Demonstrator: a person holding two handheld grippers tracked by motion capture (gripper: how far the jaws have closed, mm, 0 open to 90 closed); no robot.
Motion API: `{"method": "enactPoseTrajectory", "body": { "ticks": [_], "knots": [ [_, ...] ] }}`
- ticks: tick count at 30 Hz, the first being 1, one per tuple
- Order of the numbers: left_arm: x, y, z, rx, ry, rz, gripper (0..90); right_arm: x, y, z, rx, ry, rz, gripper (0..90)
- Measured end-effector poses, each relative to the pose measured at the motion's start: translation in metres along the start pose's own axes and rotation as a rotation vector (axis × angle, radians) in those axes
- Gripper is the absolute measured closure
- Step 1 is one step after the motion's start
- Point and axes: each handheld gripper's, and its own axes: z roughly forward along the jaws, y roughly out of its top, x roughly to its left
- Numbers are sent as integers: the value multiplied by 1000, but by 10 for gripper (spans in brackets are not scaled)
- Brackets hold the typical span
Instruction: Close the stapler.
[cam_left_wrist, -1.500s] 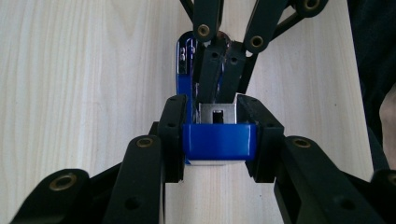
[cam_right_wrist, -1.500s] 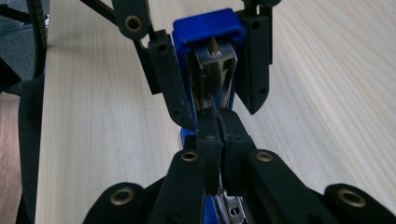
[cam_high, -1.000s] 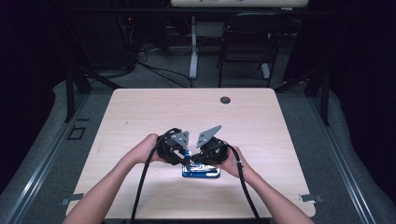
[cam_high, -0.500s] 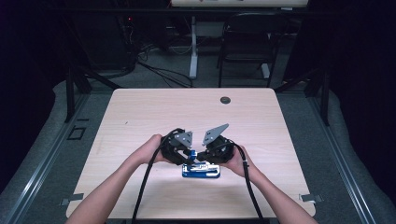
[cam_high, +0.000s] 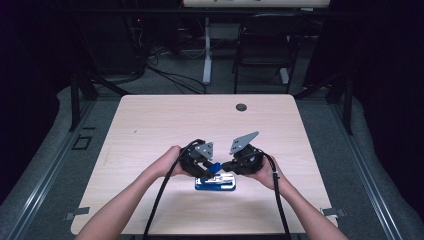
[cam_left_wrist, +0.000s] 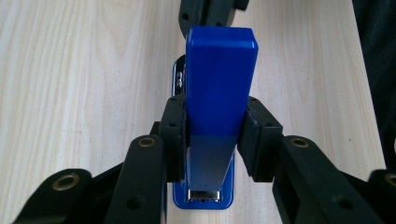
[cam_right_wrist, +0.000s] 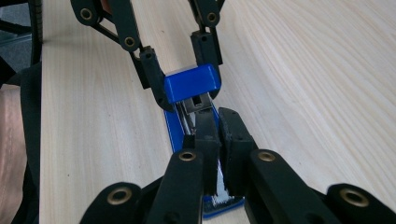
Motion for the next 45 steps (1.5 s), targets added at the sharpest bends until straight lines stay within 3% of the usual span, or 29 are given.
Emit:
{"method": "enactPoseTrajectory", "body": {
  "ticks": [2,4,5,6,8,9,12,13,14,16,17,18,20,25,26,27,28,30,32,39,45],
  "knots": [
    [2,1,0,13,-24,2,656,-1,-1,-4,5,-11,-1,875],
    [1,1,2,6,-5,-1,656,-2,-2,-8,-11,-21,4,875],
    [2,2,3,12,-28,0,656,-2,-2,-10,-24,-20,9,875],
    [1,3,5,10,-6,-1,656,-2,-2,-12,-35,-27,12,875],
    [3,5,7,24,-32,4,656,-1,0,-17,-55,-26,10,875],
    [1,6,11,17,-3,4,655,0,2,-18,-64,-26,9,876],
    [2,10,16,39,-36,11,656,4,5,-19,-80,-17,1,876],
    [2,10,17,44,-34,11,656,6,6,-18,-66,-12,-8,876],
    [0,10,19,38,-1,10,656,7,6,-17,-57,-13,-10,875],
    [1,11,21,40,-2,10,655,7,6,-12,-30,-5,-5,876],
    [2,11,21,46,-34,6,655,6,5,-9,-14,-11,-1,876],
    [2,11,22,48,-35,5,654,5,3,-6,0,-10,5,878],
    [0,10,25,51,6,-1,638,2,1,-4,26,-1,17,881],
    [4,4,22,64,-13,-20,581,-1,-5,4,82,3,38,881],
    [4,2,21,59,11,-30,568,-2,-6,7,104,2,39,881],
    [5,1,18,70,-7,-34,549,-3,-8,10,119,7,46,881],
    [5,-1,18,60,18,-44,524,-3,-9,13,138,4,54,881],
    [7,-4,14,62,2,-65,460,-5,-11,14,138,5,55,883],
    [7,-8,12,55,33,-84,399,-5,-11,14,136,4,57,883],
    [6,-23,1,54,83,-133,267,-5,-11,15,154,-2,64,900],
    [4,-36,-5,102,101,-148,195,-6,-13,19,181,-4,67,900]
  ]
}}
